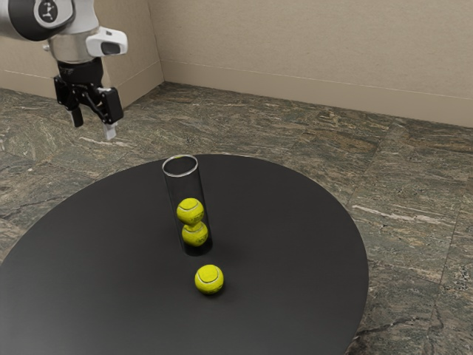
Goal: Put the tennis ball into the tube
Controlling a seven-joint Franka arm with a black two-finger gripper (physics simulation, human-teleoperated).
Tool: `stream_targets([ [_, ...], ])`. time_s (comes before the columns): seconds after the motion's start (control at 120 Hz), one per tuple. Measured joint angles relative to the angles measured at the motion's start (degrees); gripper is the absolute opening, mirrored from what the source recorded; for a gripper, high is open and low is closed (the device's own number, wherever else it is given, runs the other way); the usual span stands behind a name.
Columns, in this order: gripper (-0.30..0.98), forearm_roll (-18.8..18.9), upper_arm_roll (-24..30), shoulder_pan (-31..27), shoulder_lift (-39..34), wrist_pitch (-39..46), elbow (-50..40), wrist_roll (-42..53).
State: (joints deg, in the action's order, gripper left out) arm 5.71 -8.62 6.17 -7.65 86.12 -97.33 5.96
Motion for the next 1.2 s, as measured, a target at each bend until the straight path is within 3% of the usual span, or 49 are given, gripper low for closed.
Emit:
stream_targets([
  [0.242,0.69,-0.7,0.0,1.1,1.1,-0.1,-0.6,1.8],
  [0.442,0.69,-4.7,0.0,9.2,3.1,4.6,-8.3,0.1],
  [0.758,0.69,-10.8,0.0,11.8,15.1,17.2,-14.0,-4.0],
  [1.2,0.69,-13.5,0.0,14.2,25.1,25.1,-15.3,-6.9],
])
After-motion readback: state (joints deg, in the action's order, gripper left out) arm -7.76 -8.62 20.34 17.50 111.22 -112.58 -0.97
